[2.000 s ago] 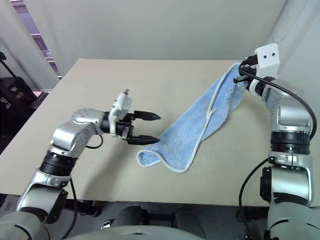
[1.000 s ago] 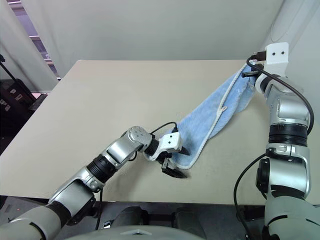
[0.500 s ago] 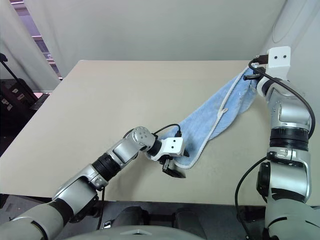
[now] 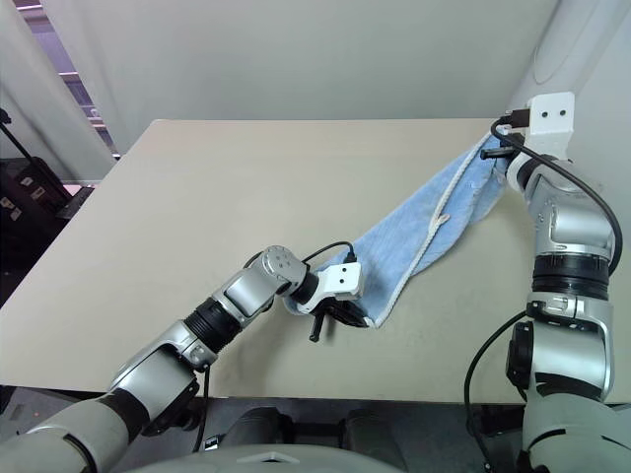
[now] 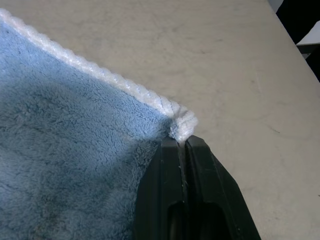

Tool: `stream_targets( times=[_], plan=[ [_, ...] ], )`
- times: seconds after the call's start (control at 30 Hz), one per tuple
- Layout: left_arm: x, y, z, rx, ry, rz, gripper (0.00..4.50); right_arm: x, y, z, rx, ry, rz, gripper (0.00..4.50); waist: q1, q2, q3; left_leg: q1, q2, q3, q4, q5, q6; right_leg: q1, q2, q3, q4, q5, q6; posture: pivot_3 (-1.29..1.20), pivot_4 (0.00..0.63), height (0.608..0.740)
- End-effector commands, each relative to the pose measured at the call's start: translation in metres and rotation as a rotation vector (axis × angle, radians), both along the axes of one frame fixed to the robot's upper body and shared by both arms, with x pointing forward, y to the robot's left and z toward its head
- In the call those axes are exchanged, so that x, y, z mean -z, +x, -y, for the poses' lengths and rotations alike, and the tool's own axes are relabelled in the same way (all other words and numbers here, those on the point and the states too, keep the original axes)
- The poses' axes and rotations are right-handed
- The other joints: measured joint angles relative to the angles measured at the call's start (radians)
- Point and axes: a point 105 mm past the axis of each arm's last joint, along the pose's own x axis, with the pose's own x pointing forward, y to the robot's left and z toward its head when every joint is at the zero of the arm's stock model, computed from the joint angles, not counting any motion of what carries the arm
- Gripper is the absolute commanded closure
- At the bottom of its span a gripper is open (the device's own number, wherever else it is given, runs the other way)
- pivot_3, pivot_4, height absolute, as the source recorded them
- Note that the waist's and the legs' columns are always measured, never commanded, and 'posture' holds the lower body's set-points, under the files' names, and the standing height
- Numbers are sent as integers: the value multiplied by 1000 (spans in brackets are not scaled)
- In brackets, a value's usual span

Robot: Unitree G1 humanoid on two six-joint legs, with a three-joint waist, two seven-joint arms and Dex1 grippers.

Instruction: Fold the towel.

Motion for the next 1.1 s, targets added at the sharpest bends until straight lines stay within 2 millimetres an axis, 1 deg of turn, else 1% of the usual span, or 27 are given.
stream_targets(
  times=[0.03, 0.1, 0.13, 0.2, 0.27, 0.33, 0.37, 0.4, 0.47, 0.53, 0.57, 0.67, 0.73, 0.83, 0.9, 0.93, 1.0, 1.03, 1.1],
  plan=[
    [-26, 5, -6, -31, -109, -100, 4475, -21, -4, 3, 13, -7, 78, 4500, -1, 0, 0, 0, 0, 0, 0, 0, 0, 0, 0, 0, 0, 0, 0, 0, 0, 740],
    [-49, 12, -10, -49, -204, -128, 4475, -21, -5, 6, 20, -6, 81, 4500, -1, 0, 0, 0, 0, 0, 0, 0, 0, -1, 0, 0, 1, 0, 0, 0, 0, 740],
    [-73, 26, -21, -99, -288, -128, 4475, -20, -7, 10, 34, -7, 83, 4500, 0, 0, 0, -1, 0, 0, 0, 0, 0, -1, 0, 0, 1, 0, 0, 0, 0, 740],
    [-115, 55, -49, -207, -421, -123, 4475, -19, -11, 18, 59, -9, 84, 4500, 0, -1, 1, -1, 0, 0, 1, 0, 0, -2, 0, 0, 2, 0, 0, 0, 0, 740],
    [-136, 73, -68, -279, -482, -111, 4475, -18, -14, 24, 77, -10, 85, 4500, -2, -1, 1, -2, 0, 0, 2, 0, 0, -3, 1, 0, 3, 0, 0, 0, 0, 740],
    [-165, 114, -112, -493, -547, -31, 4475, -18, -17, 31, 89, -34, 78, 4500, -4, 0, 0, -1, 0, 0, 2, 0, 0, -2, 1, 0, 3, 0, 0, 0, 0, 740],
    [-178, 131, -133, -600, -573, 14, 4475, -18, -17, 33, 91, -46, 73, 4500, -4, 0, 0, -1, 0, 1, 1, 0, 0, -3, 1, 1, 2, 0, 0, 0, 0, 740],
    [-188, 143, -151, -690, -591, 54, 4475, -18, -18, 35, 93, -58, 69, 4500, -5, 0, 0, -1, 0, 1, 1, 0, 0, -2, 1, 1, 2, 0, 0, 0, 0, 740],
    [-204, 161, -175, -833, -632, 107, 4475, -18, -17, 39, 98, -69, 70, 4500, -10, 0, 0, -1, 0, 1, 1, 0, 0, -3, 0, 1, 2, 0, 0, 0, 0, 740],
    [-213, 173, -191, -958, -646, 168, 4475, -18, -14, 43, 102, -68, 72, 4500, -10, -1, 1, -1, 0, 1, 0, 0, 0, -3, 0, 1, 1, 0, 1, 0, 0, 740],
    [-214, 177, -194, -993, -632, 205, 4475, -17, -12, 44, 102, -67, 71, 4500, -7, -1, 1, -2, 0, 1, 0, 0, 1, -3, 0, 1, 0, 0, 1, 0, 0, 740],
    [-211, 185, -193, -1053, -598, 272, 4475, -14, -2, 43, 92, -65, 73, 4500, 0, -2, 1, -2, -1, 2, 0, 0, 1, -3, -2, 1, 0, 1, 3, 0, 0, 740],
    [-209, 192, -190, -1112, -591, 304, 4475, -14, 7, 36, 68, -62, 87, 4500, 2, -2, 1, -2, -1, 2, 1, 0, 0, -3, -2, 1, 0, 1, 3, 0, 0, 740],
    [-212, 199, -185, -1182, -607, 361, 4475, -21, 20, 26, 42, -37, 139, 4500, 2, -2, 1, -3, -1, 2, 1, 0, 0, -4, -2, 1, 0, 2, 3, 0, 0, 740],
    [-212, 202, -180, -1202, -593, 408, 4475, -32, 26, 23, 55, -21, 189, 4500, 0, -2, 1, -3, -1, 2, 1, 0, 0, -4, -2, 1, 0, 2, 3, 0, 0, 740],
    [-214, 204, -180, -1218, -595, 448, 4475, -40, 28, 21, 61, -12, 231, 4500, 0, -2, 1, -3, -1, 3, 1, 0, 0, -5, -2, 2, 0, 2, 3, 0, 0, 740],
    [-219, 205, -181, -1245, -619, 489, 4475, -57, 30, 15, 58, -47, 312, 4500, -1, -2, 1, -3, -1, 3, -1, 0, 0, -5, -2, 2, 0, 2, 3, 0, 0, 740],
    [-220, 205, -182, -1241, -621, 506, 4475, -66, 30, 9, 24, -44, 362, 4500, -1, -2, 1, -3, -1, 3, -1, 0, 0, -6, -2, 2, 0, 2, 3, 0, 0, 740],
    [-220, 202, -183, -1197, -614, 551, 4475, -77, 26, -2, -52, -48, 446, 4500, -1, -2, 1, -3, -1, 3, -2, 0, 0, -6, -2, 2, 0, 2, 3, 0, 0, 740]
  ],
)
